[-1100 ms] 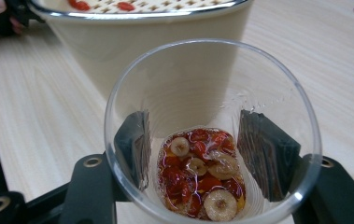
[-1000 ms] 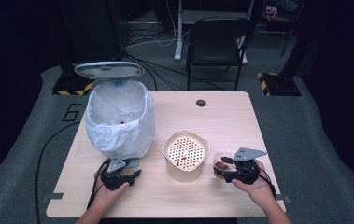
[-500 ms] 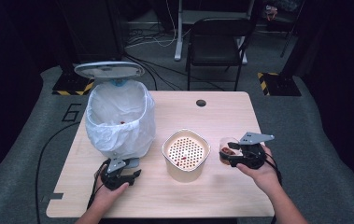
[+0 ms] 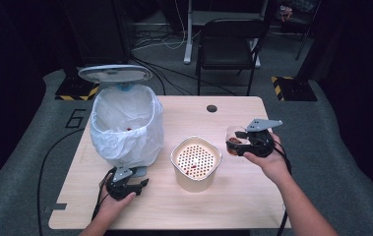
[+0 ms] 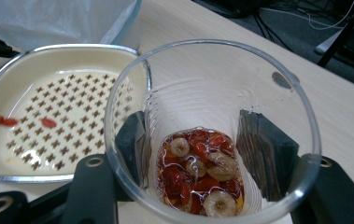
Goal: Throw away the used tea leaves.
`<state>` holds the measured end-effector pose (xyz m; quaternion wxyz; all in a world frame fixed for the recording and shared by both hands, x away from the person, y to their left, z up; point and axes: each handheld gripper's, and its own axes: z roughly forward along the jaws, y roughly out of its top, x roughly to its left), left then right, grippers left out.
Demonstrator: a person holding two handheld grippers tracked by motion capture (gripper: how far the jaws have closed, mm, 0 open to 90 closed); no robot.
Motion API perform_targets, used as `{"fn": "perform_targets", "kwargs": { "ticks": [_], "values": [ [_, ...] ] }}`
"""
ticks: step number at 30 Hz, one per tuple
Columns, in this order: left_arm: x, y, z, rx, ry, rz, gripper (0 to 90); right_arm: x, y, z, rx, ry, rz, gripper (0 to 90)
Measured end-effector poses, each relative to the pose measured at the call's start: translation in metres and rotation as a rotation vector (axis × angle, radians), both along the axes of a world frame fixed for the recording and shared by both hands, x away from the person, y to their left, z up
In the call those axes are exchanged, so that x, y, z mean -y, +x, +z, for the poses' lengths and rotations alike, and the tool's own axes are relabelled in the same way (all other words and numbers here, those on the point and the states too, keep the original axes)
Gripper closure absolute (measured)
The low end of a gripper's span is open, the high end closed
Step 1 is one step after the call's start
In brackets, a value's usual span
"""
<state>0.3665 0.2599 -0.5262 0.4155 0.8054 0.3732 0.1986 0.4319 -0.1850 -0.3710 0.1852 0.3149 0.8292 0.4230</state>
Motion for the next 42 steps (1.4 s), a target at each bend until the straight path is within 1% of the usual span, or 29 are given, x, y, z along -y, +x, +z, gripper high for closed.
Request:
{"fn": "perform_targets", "kwargs": {
  "ticks": [1, 3, 6, 7, 10, 13, 14, 16, 17, 18, 19, 20, 21, 24, 25, 26, 27, 29, 31, 32, 35, 36, 37, 39, 40, 41, 42],
  "values": [
    [0.0, 0.0, 0.0, 0.004, -0.003, 0.002, 33.6, -0.004, 0.005, 0.004, 0.004, 0.004, 0.008, 45.0],
    [0.0, 0.0, 0.0, 0.004, -0.004, 0.002, 33.6, -0.006, 0.007, 0.006, 0.004, 0.003, 0.007, 45.0],
    [0.0, 0.0, 0.0, -0.002, -0.004, 0.0, 33.6, -0.017, 0.019, 0.013, 0.024, -0.01, 0.037, 45.1],
    [0.0, 0.0, 0.0, -0.002, -0.004, 0.0, 33.6, -0.017, 0.019, 0.013, 0.024, -0.01, 0.037, 45.1],
    [-0.001, 0.0, 0.0, -0.003, -0.006, -0.001, 33.6, -0.024, 0.026, 0.015, 0.035, -0.011, 0.056, 45.2],
    [-0.001, 0.0, 0.0, -0.003, -0.006, -0.001, 33.6, -0.034, 0.031, 0.016, 0.051, -0.039, 0.079, 45.2],
    [-0.001, 0.0, 0.0, -0.003, -0.006, -0.001, 33.7, -0.036, 0.032, 0.016, 0.063, -0.047, 0.088, 45.2],
    [-0.001, 0.0, 0.0, -0.003, -0.005, -0.001, 33.6, -0.042, 0.033, 0.016, 0.083, -0.064, 0.113, 45.1],
    [-0.001, 0.0, 0.0, -0.003, -0.005, -0.001, 33.6, -0.046, 0.033, 0.016, 0.089, -0.079, 0.125, 45.1],
    [0.0, 0.0, 0.0, -0.003, -0.005, -0.001, 33.6, -0.051, 0.032, 0.016, 0.11, -0.107, 0.144, 45.1],
    [0.0, 0.0, 0.0, -0.003, -0.005, -0.001, 33.6, -0.051, 0.032, 0.016, 0.11, -0.107, 0.144, 45.1],
    [0.0, 0.0, 0.0, -0.002, -0.005, 0.0, 33.6, -0.056, 0.032, 0.017, 0.143, -0.133, 0.176, 45.2],
    [0.0, 0.0, 0.0, -0.003, -0.005, 0.0, 33.6, -0.056, 0.032, 0.017, 0.143, -0.133, 0.176, 45.2],
    [-0.001, 0.0, 0.0, -0.004, -0.007, -0.001, 33.6, -0.061, 0.03, 0.018, 0.155, -0.146, 0.199, 45.2],
    [-0.001, 0.0, 0.0, -0.003, -0.007, -0.001, 33.6, -0.064, 0.03, 0.019, 0.165, -0.162, 0.22, 45.2],
    [-0.001, 0.0, 0.0, -0.003, -0.007, -0.001, 33.6, -0.064, 0.03, 0.019, 0.165, -0.162, 0.22, 45.2],
    [-0.001, 0.0, 0.0, -0.003, -0.007, -0.001, 33.6, -0.067, 0.03, 0.02, 0.175, -0.182, 0.237, 45.2],
    [-0.001, 0.0, 0.0, -0.003, -0.005, -0.001, 33.6, -0.068, 0.03, 0.021, 0.174, -0.183, 0.238, 45.1],
    [-0.001, 0.0, 0.0, -0.003, -0.006, -0.001, 33.6, -0.071, 0.029, 0.023, 0.189, -0.192, 0.253, 45.0],
    [-0.001, 0.0, 0.0, -0.003, -0.006, -0.001, 33.6, -0.071, 0.029, 0.023, 0.189, -0.192, 0.253, 45.0],
    [0.0, 0.0, 0.0, -0.003, -0.005, -0.001, 33.6, -0.074, 0.029, 0.026, 0.217, -0.219, 0.267, 45.0],
    [0.0, 0.0, 0.0, -0.003, -0.005, 0.0, 33.6, -0.075, 0.028, 0.026, 0.219, -0.226, 0.272, 45.0],
    [0.0, 0.0, 0.0, -0.003, -0.005, 0.0, 33.6, -0.077, 0.027, 0.027, 0.235, -0.249, 0.283, 45.0],
    [-0.001, 0.0, 0.0, -0.003, -0.005, -0.001, 33.6, -0.08, 0.026, 0.028, 0.257, -0.27, 0.295, 45.0],
    [-0.001, 0.0, 0.0, -0.003, -0.007, -0.001, 33.6, -0.083, 0.023, 0.029, 0.283, -0.299, 0.316, 45.0],
    [-0.001, 0.0, 0.0, -0.004, -0.008, -0.001, 33.6, -0.083, 0.023, 0.029, 0.283, -0.299, 0.316, 45.0],
    [-0.001, 0.0, -0.001, 0.003, -0.014, 0.002, 33.6, -0.084, 0.022, 0.029, 0.294, -0.313, 0.325, 45.0]
  ]
}}
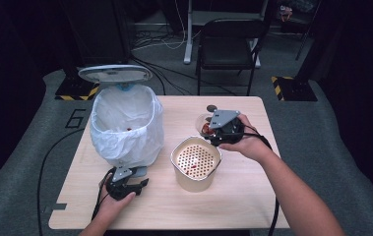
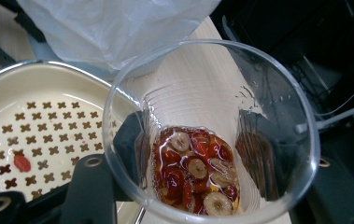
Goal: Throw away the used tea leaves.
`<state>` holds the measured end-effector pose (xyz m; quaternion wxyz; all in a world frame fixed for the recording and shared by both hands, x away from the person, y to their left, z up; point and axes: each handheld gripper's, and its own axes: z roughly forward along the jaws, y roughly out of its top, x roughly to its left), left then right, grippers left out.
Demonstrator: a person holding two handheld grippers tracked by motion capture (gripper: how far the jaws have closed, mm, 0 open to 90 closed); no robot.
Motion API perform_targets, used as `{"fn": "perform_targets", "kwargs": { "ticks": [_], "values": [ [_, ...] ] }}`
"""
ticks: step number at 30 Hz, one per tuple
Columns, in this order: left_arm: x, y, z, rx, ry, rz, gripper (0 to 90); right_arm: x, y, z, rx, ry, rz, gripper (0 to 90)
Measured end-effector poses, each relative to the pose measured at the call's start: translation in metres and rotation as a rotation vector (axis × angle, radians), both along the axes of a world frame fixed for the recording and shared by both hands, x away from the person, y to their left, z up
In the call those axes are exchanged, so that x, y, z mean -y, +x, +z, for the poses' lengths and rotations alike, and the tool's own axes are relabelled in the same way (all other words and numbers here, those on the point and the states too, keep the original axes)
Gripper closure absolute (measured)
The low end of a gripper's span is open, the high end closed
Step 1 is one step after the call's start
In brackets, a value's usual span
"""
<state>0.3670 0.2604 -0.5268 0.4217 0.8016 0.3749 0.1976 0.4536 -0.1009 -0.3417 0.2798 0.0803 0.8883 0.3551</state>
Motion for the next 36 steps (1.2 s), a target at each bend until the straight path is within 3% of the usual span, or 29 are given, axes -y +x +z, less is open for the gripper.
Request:
{"fn": "perform_targets", "kwargs": {
  "ticks": [11, 12, 14, 19, 26, 30, 31, 32, 36],
  "values": [
    [0.0, 0.0, 0.001, -0.006, 0.009, -0.003, 33.6, -0.015, -0.009, -0.007, 0.117, -0.161, 0.08, 45.0],
    [0.0, 0.0, 0.001, -0.006, 0.008, -0.004, 33.6, -0.017, -0.011, -0.008, 0.145, -0.2, 0.086, 45.1],
    [0.0, 0.0, 0.001, -0.006, 0.008, -0.003, 33.6, -0.018, -0.012, -0.009, 0.159, -0.214, 0.091, 45.1],
    [0.0, 0.0, 0.001, -0.005, 0.009, -0.003, 33.6, -0.025, -0.018, -0.012, 0.253, -0.331, 0.127, 45.2],
    [0.0, 0.0, 0.001, -0.006, 0.007, -0.004, 33.6, -0.032, -0.025, -0.018, 0.333, -0.399, 0.145, 45.2],
    [0.0, 0.0, 0.001, -0.006, 0.008, -0.004, 33.6, -0.035, -0.031, -0.023, 0.403, -0.472, 0.189, 45.2],
    [0.0, 0.0, 0.001, -0.006, 0.008, -0.003, 33.6, -0.036, -0.033, -0.024, 0.434, -0.492, 0.222, 45.2],
    [0.0, 0.0, 0.001, -0.006, 0.009, -0.004, 33.6, -0.036, -0.033, -0.024, 0.434, -0.492, 0.222, 45.2],
    [0.0, 0.0, 0.001, -0.006, 0.009, -0.004, 33.6, -0.038, -0.037, -0.025, 0.506, -0.52, 0.275, 45.2]
  ]
}}
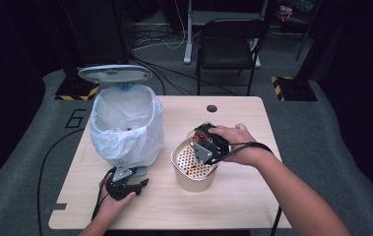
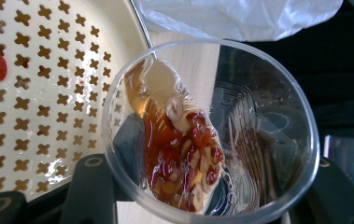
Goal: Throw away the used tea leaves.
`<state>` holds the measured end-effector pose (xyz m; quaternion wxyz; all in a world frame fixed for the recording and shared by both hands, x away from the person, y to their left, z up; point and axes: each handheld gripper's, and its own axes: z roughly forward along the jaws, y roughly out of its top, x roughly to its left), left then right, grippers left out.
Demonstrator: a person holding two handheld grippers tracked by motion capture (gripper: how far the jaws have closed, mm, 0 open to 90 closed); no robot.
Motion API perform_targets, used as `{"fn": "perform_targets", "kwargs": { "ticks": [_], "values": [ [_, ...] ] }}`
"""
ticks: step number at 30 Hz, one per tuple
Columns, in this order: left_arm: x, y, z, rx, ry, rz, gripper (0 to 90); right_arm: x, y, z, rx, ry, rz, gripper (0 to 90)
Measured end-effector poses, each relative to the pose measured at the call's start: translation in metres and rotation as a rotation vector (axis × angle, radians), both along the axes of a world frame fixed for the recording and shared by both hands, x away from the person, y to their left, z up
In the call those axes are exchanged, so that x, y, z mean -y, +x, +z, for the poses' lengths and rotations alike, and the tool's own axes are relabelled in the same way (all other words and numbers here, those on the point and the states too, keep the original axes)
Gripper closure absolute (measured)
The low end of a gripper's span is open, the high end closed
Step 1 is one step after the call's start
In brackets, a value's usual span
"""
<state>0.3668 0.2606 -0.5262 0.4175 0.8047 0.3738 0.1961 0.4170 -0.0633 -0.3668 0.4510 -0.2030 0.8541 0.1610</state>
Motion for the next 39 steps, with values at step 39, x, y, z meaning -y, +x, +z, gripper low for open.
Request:
{"fn": "perform_targets", "kwargs": {
  "ticks": [39],
  "values": [
    [0.0, 0.0, 0.0, 0.003, -0.008, 0.001, 33.6, 0.006, -0.023, -0.043, 0.638, -0.36, 0.228, 44.8]
  ]
}}
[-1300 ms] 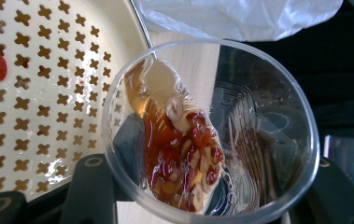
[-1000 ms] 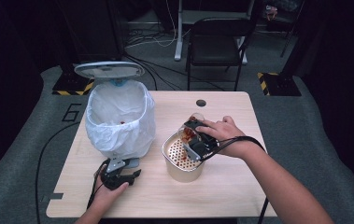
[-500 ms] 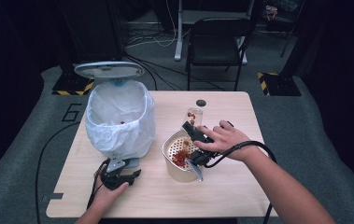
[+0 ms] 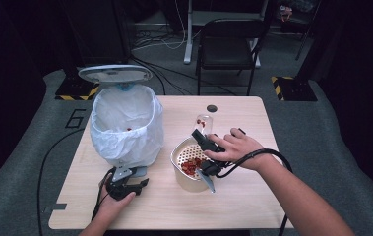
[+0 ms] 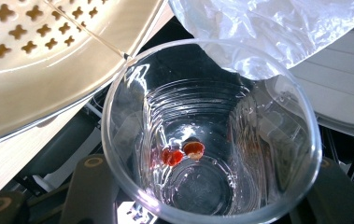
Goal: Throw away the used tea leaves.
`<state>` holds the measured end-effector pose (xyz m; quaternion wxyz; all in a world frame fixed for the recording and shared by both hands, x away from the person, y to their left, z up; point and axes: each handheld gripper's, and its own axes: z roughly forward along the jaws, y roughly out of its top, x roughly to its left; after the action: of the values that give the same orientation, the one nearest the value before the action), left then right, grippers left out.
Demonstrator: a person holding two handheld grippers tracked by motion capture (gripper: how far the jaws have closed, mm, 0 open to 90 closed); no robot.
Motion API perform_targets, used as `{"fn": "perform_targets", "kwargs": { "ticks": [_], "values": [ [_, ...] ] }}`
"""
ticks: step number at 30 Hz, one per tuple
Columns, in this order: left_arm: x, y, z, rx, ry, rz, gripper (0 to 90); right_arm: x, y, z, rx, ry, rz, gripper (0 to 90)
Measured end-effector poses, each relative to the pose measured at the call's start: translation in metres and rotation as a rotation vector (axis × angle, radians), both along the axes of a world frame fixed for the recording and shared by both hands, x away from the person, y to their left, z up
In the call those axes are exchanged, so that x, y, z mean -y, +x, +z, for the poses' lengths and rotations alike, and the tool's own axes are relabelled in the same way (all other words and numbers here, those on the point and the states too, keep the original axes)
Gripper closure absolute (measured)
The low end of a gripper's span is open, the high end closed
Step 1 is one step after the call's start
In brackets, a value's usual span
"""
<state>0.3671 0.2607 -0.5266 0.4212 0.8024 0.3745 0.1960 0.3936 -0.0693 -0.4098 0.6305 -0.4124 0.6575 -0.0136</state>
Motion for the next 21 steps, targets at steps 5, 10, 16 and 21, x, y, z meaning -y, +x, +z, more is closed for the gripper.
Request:
{"fn": "perform_targets", "kwargs": {
  "ticks": [5, 10, 16, 21],
  "values": [
    [0.0, 0.0, 0.0, 0.0, 0.0, 0.0, 33.6, -0.0001, -0.0014, 0.0007, -0.009, 0.014, 0.004, 44.8],
    [0.0001, -0.0001, 0.0, 0.0, 0.0, 0.001, 33.6, -0.0008, -0.0018, 0.0018, -0.007, 0.021, 0.008, 44.8],
    [0.0001, -0.0001, 0.0, 0.0, -0.001, 0.001, 33.6, -0.002, -0.0025, 0.0017, -0.008, 0.021, 0.012, 44.8],
    [0.0, 0.0, 0.0, 0.0, 0.0, 0.0, 33.6, -0.003, -0.0029, 0.0007, 0.001, 0.008, 0.012, 44.8]
  ]
}}
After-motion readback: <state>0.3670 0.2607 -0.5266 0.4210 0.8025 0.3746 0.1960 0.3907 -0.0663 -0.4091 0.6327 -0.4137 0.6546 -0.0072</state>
